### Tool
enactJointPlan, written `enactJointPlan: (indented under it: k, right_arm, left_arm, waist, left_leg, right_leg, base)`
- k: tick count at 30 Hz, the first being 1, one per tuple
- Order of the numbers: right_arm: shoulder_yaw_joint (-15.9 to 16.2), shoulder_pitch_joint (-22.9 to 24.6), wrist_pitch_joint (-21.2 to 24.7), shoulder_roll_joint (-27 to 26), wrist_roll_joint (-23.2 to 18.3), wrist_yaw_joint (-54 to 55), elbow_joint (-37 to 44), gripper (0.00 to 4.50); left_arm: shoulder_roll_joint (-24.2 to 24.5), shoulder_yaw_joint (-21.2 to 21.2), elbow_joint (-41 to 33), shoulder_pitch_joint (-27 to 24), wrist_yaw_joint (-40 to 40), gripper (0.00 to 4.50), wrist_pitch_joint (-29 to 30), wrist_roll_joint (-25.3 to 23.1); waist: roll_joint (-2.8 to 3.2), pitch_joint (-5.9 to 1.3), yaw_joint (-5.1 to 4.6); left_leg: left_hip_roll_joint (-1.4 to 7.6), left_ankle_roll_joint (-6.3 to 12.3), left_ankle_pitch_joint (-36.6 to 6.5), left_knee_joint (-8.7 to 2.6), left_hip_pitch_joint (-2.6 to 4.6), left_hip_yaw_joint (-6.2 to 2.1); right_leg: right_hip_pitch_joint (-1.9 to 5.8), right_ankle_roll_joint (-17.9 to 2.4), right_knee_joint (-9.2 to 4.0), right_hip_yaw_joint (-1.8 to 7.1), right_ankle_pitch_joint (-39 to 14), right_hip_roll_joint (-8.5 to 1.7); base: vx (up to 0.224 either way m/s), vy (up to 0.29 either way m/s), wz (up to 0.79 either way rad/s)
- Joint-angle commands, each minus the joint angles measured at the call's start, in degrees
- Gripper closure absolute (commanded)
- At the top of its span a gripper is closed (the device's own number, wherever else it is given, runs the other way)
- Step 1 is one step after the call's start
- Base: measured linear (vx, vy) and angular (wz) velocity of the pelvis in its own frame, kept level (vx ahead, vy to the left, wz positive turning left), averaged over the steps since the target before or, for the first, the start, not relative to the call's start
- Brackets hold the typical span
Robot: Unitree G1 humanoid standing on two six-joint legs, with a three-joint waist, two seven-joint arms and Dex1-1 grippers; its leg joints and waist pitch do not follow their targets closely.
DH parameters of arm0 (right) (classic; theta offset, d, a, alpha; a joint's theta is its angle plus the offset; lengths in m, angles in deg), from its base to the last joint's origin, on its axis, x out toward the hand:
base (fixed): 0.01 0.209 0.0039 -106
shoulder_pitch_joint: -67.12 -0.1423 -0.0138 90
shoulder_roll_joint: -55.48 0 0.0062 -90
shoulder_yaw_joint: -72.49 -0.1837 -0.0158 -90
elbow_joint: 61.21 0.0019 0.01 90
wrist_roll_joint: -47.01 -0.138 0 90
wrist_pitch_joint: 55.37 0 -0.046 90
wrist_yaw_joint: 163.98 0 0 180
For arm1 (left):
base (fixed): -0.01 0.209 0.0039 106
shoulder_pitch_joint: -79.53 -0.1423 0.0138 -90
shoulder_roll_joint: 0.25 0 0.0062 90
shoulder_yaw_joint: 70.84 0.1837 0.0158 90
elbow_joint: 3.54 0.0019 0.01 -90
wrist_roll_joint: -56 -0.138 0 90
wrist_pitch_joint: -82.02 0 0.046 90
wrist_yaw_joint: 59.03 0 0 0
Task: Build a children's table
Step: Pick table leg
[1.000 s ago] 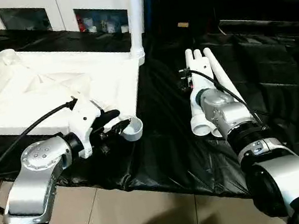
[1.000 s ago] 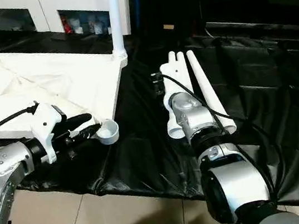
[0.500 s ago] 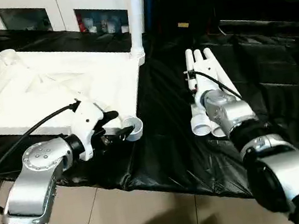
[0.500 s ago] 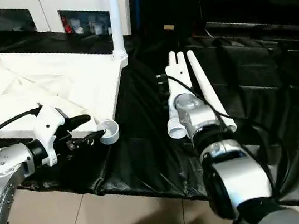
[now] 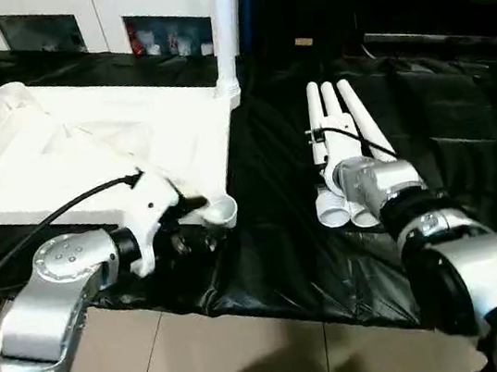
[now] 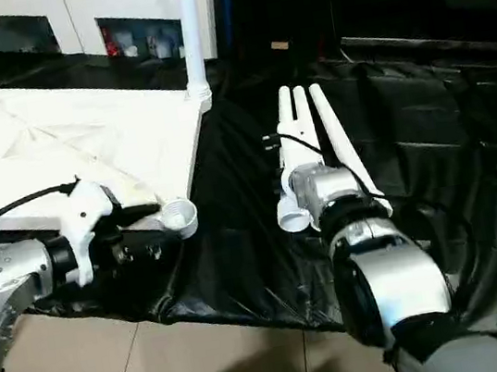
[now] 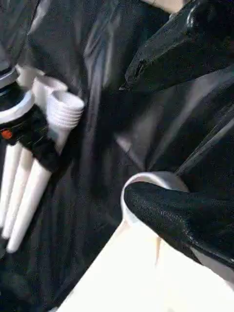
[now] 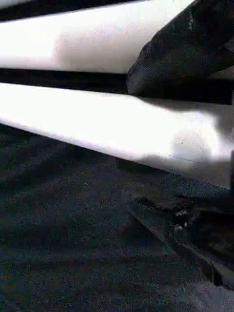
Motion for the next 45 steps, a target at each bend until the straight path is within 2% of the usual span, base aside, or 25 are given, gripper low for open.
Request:
enactJointPlan:
  k: [1,2,3,7,10,11,17,19,20,21,24,25,27,29,31,33,34,35,36,37,38,39,41,42,45]
  right_arm:
    - [-0.8,-0.72,1.55,0.87,-0.83,-0.2,-1.59,1.67]
    - [-0.83,-0.87,1.68,1.08,-0.87,-0.32,-2.07,1.67]
    - [-0.78,-1.02,1.89,1.36,-0.86,-0.58,-2.66,1.96]
    - [-0.86,-1.09,2.37,1.71,-0.77,-1.35,-3.55,2.14]
    - [-1.56,-0.8,2.48,2.0,-1.19,-2.15,-4.51,2.47]
    - [-1.63,-0.74,2.43,2.02,-1.22,-2.18,-4.58,2.47]
    - [-2.75,-0.48,1.52,2.4,-2.17,-2.2,-5.49,2.66]
    - [-3.57,-0.36,0.65,2.41,-2.93,-2.44,-5.4,2.68]
    - [-4.17,-0.13,-1.74,2.27,-3.49,-3.18,-4.86,2.68]
    - [-5.2,-0.1,-3.08,2.15,-4.27,-3.72,-4.41,2.68]
    - [-5.85,0.0,-4.39,1.99,-5.06,-5.29,-3.7,2.68]
    - [-6.15,0.05,-5.03,1.87,-5.51,-6.15,-3.32,2.68]
    - [-8.85,0.88,-6.51,1.71,-9.29,-11.01,-0.47,2.68]
    - [-9.38,1.27,-6.6,1.71,-10.37,-12.88,0.74,2.68]
    - [-9.76,2.21,-6.96,1.47,-11.9,-16.45,3.27,2.69]
    - [-9.74,3.26,-6.39,1.3,-13.22,-20.26,6.0,2.69]
    - [-8.84,8.43,-5.83,0.64,-18.69,-34.93,17.07,2.69]
    - [-8.84,8.43,-5.83,0.64,-18.69,-34.93,17.07,2.69]
    - [-8.05,10.31,-4.28,0.79,-20.41,-38.85,20.66,2.69]
    - [-7.5,11.41,-3.12,0.95,-21.39,-40.97,22.7,2.69]
    - [-7.31,11.96,-2.46,1.04,-21.98,-42.19,23.68,2.7]
    - [-7.08,12.94,-1.17,1.08,-23.29,-44.04,25.68,2.7]
    - [-6.86,13.86,0.14,1.14,-24.61,-45.62,27.64,2.7]
    - [-5.52,16.33,3.24,1.31,-27.6,-49.33,33.06,2.7]
    - [-5.0,17.21,4.16,1.34,-28.48,-50.46,34.94,2.7]
  left_arm:
    - [0.26,0.78,-0.91,1.85,-0.36,1.13,0.88,0.13]
    - [0.27,0.84,-0.66,2.32,-0.27,1.13,0.91,0.11]
    - [0.27,0.9,-0.34,2.85,-0.14,1.13,0.91,0.09]
    - [0.51,1.1,-0.36,3.26,0.06,1.13,1.27,0.28]
    - [0.76,1.21,-0.47,3.7,0.2,1.13,1.82,0.52]
    - [0.77,1.19,-0.45,3.75,0.18,1.13,1.84,0.54]
    - [0.02,0.67,0.64,4.74,1.25,1.13,0.63,0.32]
    - [-0.51,0.56,1.56,5.31,2.59,1.13,-0.35,-0.46]
    - [-1.37,0.28,2.85,5.98,4.23,1.13,-1.27,-1.26]
    - [-2.64,-0.37,4.41,6.92,6.12,1.13,-1.55,-1.64]
    - [-4.37,-1.44,6.18,8.21,8.5,0.79,-1.54,-1.69]
    - [-5.19,-1.99,7.05,8.84,9.54,0.79,-1.6,-1.61]
    - [-10.0,-3.98,10.43,12.0,12.94,0.75,-0.49,0.6]
    - [-11.33,-4.34,11.31,12.89,13.66,0.6,-0.31,1.34]
    - [-13.05,-4.92,12.14,13.96,14.28,0.42,0.09,2.57]
    - [-14.84,-5.51,12.95,15.05,14.85,0.27,0.53,4.02]
    - [-20.09,-7.49,16.32,18.56,16.09,0.14,2.21,8.3]
    - [-20.09,-7.49,16.32,18.56,16.09,0.05,2.21,8.3]
    - [-21.72,-8.44,17.56,19.64,16.44,0.01,3.36,9.97]
    - [-22.69,-9.05,18.3,20.27,16.66,0.01,4.12,11.03]
    - [-23.35,-9.52,18.86,20.73,17.0,0.0,4.64,11.55]
    - [-24.45,-10.39,20.02,21.56,17.62,0.0,5.23,12.4]
    - [-25.55,-11.36,21.32,22.44,18.02,0.0,5.88,13.46]
    - [-28.23,-14.33,24.33,24.83,19.5,0.0,6.88,16.45]
    - [-29.12,-15.43,25.3,25.75,20.37,0.0,7.15,17.47]
  waist:
    - [1.79,-4.33,0.11]
    - [1.84,-4.28,0.13]
    - [1.88,-4.27,0.14]
    - [1.84,-4.23,0.13]
    - [1.69,-4.21,0.12]
    - [1.85,-4.14,0.13]
    - [1.7,-4.07,0.17]
    - [1.74,-4.09,0.13]
    - [2.07,-4.11,0.18]
    - [1.95,-4.21,0.18]
    - [2.02,-4.29,0.18]
    - [2.39,-4.33,0.26]
    - [2.2,-4.36,0.36]
    - [2.08,-4.57,0.52]
    - [2.36,-4.66,0.65]
    - [2.28,-4.87,0.6]
    - [2.28,-4.86,0.46]
    - [2.54,-4.86,1.04]
    - [2.25,-4.95,0.99]
    - [2.03,-5.07,1.22]
    - [2.01,-5.02,1.43]
    - [2.14,-4.9,1.55]
    - [2.1,-4.78,1.74]
    - [2.18,-4.65,1.83]
    - [2.27,-4.72,1.97]
  left_leg:
    - [0.77,-3.86,-14.22,-3.24,0.55,-0.19]
    - [0.79,-4.11,-14.94,-3.22,0.62,-0.21]
    - [0.79,-4.35,-15.65,-3.18,0.72,-0.25]
    - [0.8,-4.57,-16.39,-3.17,0.54,-0.37]
    - [0.77,-4.55,-16.91,-3.08,0.56,-0.36]
    - [0.76,-4.57,-17.48,-3.08,0.58,-0.4]
    - [0.78,-4.56,-19.08,-3.04,0.66,-0.55]
    - [0.76,-4.54,-19.17,-3.02,0.63,-0.54]
    - [0.72,-4.51,-19.14,-3.01,0.55,-0.57]
    - [0.72,-4.48,-19.19,-2.91,0.67,-0.53]
    - [0.71,-4.13,-17.77,-2.87,0.43,-0.53]
    - [0.67,-4.1,-17.63,-2.8,0.47,-0.58]
    - [0.57,-3.26,-16.52,-2.61,0.33,-0.34]
    - [0.69,-2.8,-14.77,-2.62,0.09,-0.46]
    - [0.68,-1.8,-12.47,-2.51,-0.17,-0.39]
    - [0.6,-1.28,-11.11,-2.39,-0.34,-0.36]
    - [0.5,-0.32,-10.0,-2.29,-0.67,-0.26]
    - [0.49,0.67,-10.12,-2.07,-0.34,0.02]
    - [0.85,1.38,-9.19,-2.16,-0.46,-0.33]
    - [0.79,1.67,-8.26,-2.24,-0.8,-0.43]
    - [0.8,2.15,-8.34,-2.14,-0.45,-0.31]
    - [0.84,1.89,-8.89,-2.19,-0.49,-0.41]
    - [0.83,1.77,-9.68,-2.17,-0.25,-0.3]
    - [0.59,1.75,-10.36,-2.14,-0.15,-0.15]
    - [0.86,1.18,-10.81,-2.32,-0.15,-0.47]
  right_leg:
    - [2.84,-8.84,-3.73,2.93,-8.43,-3.85]
    - [2.75,-8.61,-3.86,2.92,-9.63,-3.89]
    - [2.63,-8.59,-3.9,2.89,-10.56,-3.87]
    - [2.67,-8.17,-3.97,2.91,-12.02,-3.99]
    - [2.56,-8.0,-4.04,2.9,-13.06,-3.97]
    - [2.48,-7.89,-4.15,2.88,-14.04,-3.97]
    - [2.25,-7.45,-4.3,2.84,-16.67,-3.98]
    - [2.25,-7.38,-4.31,2.83,-16.75,-3.99]
    - [2.28,-7.34,-4.34,2.83,-16.64,-3.99]
    - [2.28,-7.25,-4.37,2.82,-16.4,-3.96]
    - [2.52,-8.09,-4.16,2.79,-14.1,-3.92]
    - [2.52,-8.35,-4.07,2.77,-13.64,-3.95]
    - [2.83,-8.7,-4.24,2.83,-12.08,-3.92]
    - [3.11,-9.14,-3.94,2.82,-10.38,-4.08]
    - [3.3,-10.37,-3.69,2.77,-6.43,-3.98]
    - [3.56,-10.85,-3.44,2.74,-4.69,-3.9]
    - [3.84,-11.53,-3.36,2.72,-2.54,-3.69]
    - [3.74,-11.0,-3.88,2.79,-1.61,-3.7]
    - [3.87,-11.93,-3.29,2.73,0.29,-3.84]
    - [4.27,-12.08,-3.29,2.57,0.67,-3.95]
    - [3.8,-12.73,-3.45,2.61,0.13,-3.98]
    - [3.87,-12.91,-3.66,2.55,-2.18,-4.23]
    - [3.74,-12.29,-4.15,2.66,-5.01,-4.2]
    - [3.79,-11.21,-4.68,2.62,-7.04,-3.96]
    - [3.71,-10.83,-4.73,2.47,-9.35,-4.28]
  base:
    - [0.0,0.0,0.0]
    - [0.0,0.0,0.0]
    - [0.0,0.0,0.0]
    - [0.0,0.0,0.0]
    - [0.0,0.0,0.0]
    - [0.0,0.0,0.0]
    - [0.0,0.0,0.0]
    - [0.0,0.0,0.0]
    - [0.0,0.0,0.0]
    - [0.0,0.0,0.0]
    - [0.0,0.0,0.0]
    - [0.0,0.0,0.0]
    - [0.0,0.0,0.0]
    - [0.0,0.0,0.0]
    - [0.0,0.0,0.0]
    - [0.0,0.0,0.0]
    - [0.0,0.0,0.0]
    - [0.0,0.0,0.0]
    - [0.0,0.0,0.0]
    - [0.0,0.0,0.0]
    - [0.0,0.0,0.0]
    - [0.0,0.0,0.0]
    - [0.0,0.0,0.0]
    - [0.0,0.0,0.0]
    - [0.0,0.0,0.0]
